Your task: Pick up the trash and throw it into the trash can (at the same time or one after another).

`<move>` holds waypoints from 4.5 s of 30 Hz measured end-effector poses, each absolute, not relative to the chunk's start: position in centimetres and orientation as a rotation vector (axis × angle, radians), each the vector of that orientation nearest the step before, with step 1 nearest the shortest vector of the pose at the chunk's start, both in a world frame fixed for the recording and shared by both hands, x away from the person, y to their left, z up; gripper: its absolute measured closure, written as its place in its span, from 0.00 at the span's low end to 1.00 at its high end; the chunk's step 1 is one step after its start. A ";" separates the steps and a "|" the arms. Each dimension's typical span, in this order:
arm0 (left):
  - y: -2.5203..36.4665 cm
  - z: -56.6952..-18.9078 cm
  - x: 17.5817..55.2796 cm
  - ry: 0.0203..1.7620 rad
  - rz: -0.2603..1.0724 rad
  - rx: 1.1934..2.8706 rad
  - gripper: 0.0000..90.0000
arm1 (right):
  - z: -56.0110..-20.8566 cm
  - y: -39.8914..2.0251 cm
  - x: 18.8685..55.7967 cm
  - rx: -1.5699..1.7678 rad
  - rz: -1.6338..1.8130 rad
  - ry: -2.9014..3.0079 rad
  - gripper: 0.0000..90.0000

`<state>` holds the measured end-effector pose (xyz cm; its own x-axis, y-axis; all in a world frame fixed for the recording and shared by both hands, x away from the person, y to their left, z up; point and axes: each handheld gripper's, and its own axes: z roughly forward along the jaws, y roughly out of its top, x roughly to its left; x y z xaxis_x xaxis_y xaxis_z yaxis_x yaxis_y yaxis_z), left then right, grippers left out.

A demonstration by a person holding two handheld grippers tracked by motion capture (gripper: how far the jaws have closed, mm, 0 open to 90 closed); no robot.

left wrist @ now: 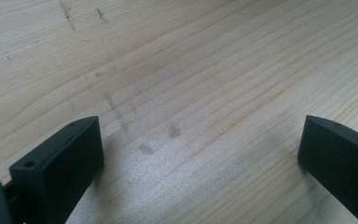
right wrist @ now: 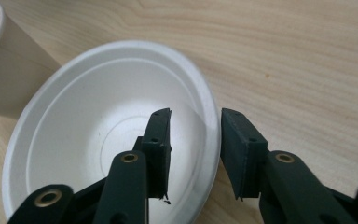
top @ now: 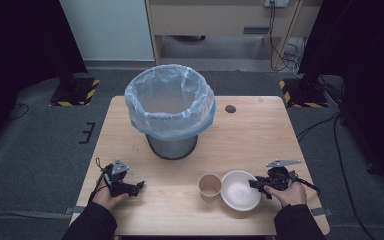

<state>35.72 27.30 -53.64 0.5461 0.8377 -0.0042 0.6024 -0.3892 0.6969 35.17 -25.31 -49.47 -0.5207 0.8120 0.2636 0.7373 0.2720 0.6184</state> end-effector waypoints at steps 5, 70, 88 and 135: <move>27.3 -53.6 35.7 1.155 0.464 2.128 0.00 | -49.7 -25.4 35.3 1.506 1.054 2.448 0.82; 27.3 -53.6 35.7 1.154 0.462 2.128 0.00 | -42.4 -28.6 35.0 1.480 1.567 1.756 0.94; 27.3 -53.6 35.7 1.152 0.462 2.130 0.00 | -38.1 -28.3 35.7 1.381 1.755 1.552 0.94; 27.3 -53.6 35.8 1.149 0.460 2.131 0.00 | -28.3 -22.1 39.7 1.104 1.871 1.359 0.94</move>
<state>35.77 27.32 -53.65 0.5512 0.8343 -0.0049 0.6001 -0.3924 0.6971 39.65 -22.08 -28.33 -0.4959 0.8193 0.2879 0.0204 -0.3205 0.9470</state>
